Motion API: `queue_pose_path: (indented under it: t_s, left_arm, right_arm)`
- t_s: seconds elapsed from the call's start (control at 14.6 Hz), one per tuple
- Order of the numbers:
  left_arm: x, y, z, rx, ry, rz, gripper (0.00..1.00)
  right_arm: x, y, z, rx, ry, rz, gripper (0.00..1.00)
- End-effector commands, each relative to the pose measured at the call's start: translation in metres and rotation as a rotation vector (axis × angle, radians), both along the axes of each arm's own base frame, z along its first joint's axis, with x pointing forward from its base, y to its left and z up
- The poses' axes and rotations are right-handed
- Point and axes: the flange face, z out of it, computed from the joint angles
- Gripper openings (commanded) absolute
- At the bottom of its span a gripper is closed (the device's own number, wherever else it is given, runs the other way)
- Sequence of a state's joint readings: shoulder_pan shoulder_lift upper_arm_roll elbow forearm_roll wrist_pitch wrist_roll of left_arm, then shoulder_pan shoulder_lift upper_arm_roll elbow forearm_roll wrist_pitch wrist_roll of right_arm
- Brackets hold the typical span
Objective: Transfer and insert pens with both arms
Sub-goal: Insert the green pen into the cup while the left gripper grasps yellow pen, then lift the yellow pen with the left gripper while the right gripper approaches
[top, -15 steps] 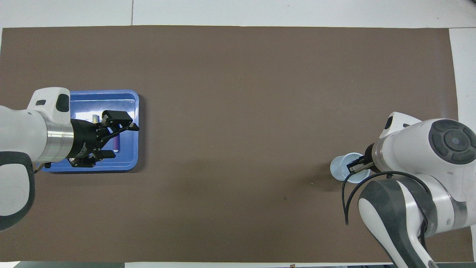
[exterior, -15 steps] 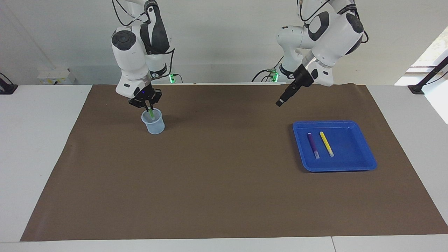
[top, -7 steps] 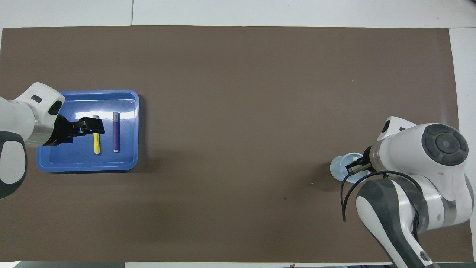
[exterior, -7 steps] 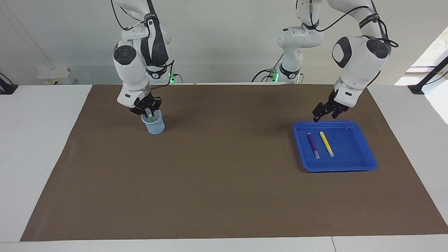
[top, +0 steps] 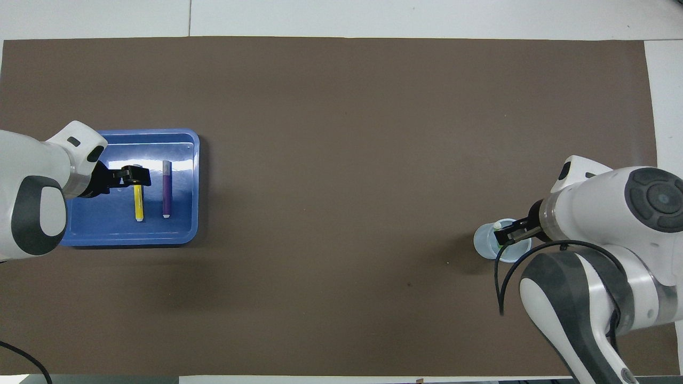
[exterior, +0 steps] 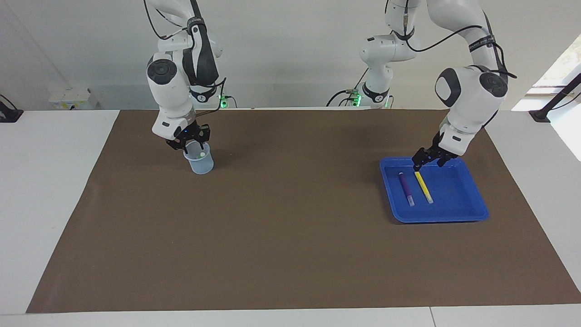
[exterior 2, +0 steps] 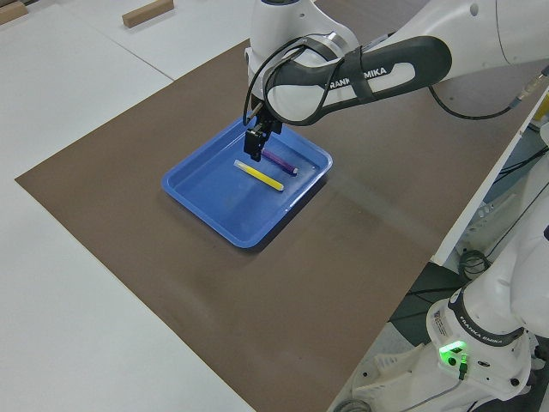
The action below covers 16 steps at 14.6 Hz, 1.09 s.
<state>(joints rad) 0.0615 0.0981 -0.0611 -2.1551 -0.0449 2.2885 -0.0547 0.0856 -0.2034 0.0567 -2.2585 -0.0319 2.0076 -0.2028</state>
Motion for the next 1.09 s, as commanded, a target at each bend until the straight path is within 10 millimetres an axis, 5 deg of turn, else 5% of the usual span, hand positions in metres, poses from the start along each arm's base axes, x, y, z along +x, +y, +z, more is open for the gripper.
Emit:
queue_pose_path:
  t_s: [0.0,0.14,0.21,0.48,0.68,0.82,1.03]
  left_arm:
    - [0.007,0.001,-0.02,0.072,-0.018,-0.098,1.0]
    - [0.009,0.003,-0.031,0.076,-0.006,-0.121,1.0]
    - [0.009,0.003,-0.039,0.073,0.008,-0.121,1.0]
    - [0.006,0.012,-0.061,0.049,0.064,-0.079,0.96]
    - [0.009,0.012,-0.057,0.03,0.093,-0.063,0.87]
    - [0.009,0.012,-0.057,0.029,0.095,-0.061,0.71]
    - [0.009,0.012,-0.06,0.029,0.103,-0.061,0.31]
  right_arm:
    - [0.01,0.007,0.048,0.053,-0.018,0.001,0.83]
    - [0.017,0.021,0.07,0.207,-0.005,-0.058,0.85]
    - [0.02,0.027,0.077,0.285,-0.007,-0.083,1.0]
    - [0.029,0.045,0.093,0.528,0.032,-0.307,1.0]
    - [0.03,0.052,0.098,0.633,0.064,-0.402,1.0]
    - [0.031,0.052,0.1,0.683,0.079,-0.44,1.0]
    - [0.032,0.05,0.103,0.767,0.112,-0.516,1.0]
